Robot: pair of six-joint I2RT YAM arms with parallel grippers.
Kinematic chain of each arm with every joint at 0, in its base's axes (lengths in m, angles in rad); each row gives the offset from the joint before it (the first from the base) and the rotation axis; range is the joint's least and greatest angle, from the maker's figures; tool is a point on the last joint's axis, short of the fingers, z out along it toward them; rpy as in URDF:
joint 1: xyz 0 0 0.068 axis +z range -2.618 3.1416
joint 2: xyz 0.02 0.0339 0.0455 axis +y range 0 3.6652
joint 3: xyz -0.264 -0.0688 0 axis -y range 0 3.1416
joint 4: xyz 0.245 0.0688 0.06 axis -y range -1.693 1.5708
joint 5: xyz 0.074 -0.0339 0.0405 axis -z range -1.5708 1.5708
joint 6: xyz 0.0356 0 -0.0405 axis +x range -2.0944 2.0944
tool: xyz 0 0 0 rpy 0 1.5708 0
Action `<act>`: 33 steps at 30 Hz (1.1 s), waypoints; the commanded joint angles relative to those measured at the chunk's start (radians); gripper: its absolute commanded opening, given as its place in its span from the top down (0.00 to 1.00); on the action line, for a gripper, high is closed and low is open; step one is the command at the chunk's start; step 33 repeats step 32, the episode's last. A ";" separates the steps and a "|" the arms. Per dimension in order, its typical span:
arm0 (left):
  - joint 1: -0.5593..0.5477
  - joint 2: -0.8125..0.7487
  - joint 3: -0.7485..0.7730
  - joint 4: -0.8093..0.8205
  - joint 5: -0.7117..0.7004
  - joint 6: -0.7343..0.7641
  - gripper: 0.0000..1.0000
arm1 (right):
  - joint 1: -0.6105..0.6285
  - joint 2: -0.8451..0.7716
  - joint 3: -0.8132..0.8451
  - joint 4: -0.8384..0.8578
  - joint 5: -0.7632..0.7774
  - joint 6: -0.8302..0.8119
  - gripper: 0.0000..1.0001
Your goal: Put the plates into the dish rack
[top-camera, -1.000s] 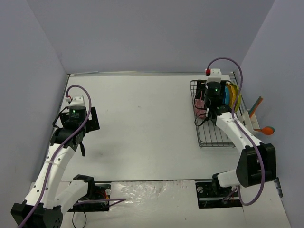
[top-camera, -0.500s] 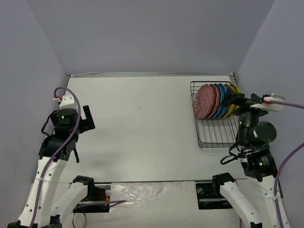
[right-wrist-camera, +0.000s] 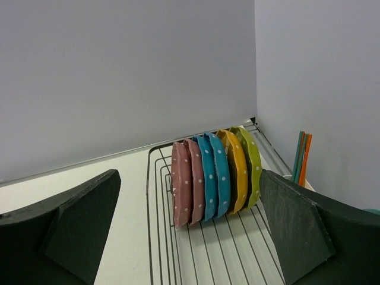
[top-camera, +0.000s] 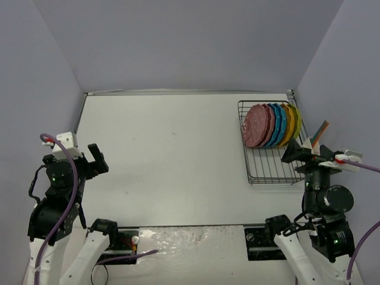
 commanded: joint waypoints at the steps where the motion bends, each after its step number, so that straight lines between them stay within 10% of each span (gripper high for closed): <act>1: 0.006 0.002 -0.042 0.021 0.020 0.009 0.03 | 0.007 -0.074 -0.069 0.031 -0.016 -0.006 0.00; 33: 0.027 -0.014 -0.223 0.191 0.035 -0.011 0.03 | 0.006 -0.167 -0.162 0.020 -0.042 0.014 0.00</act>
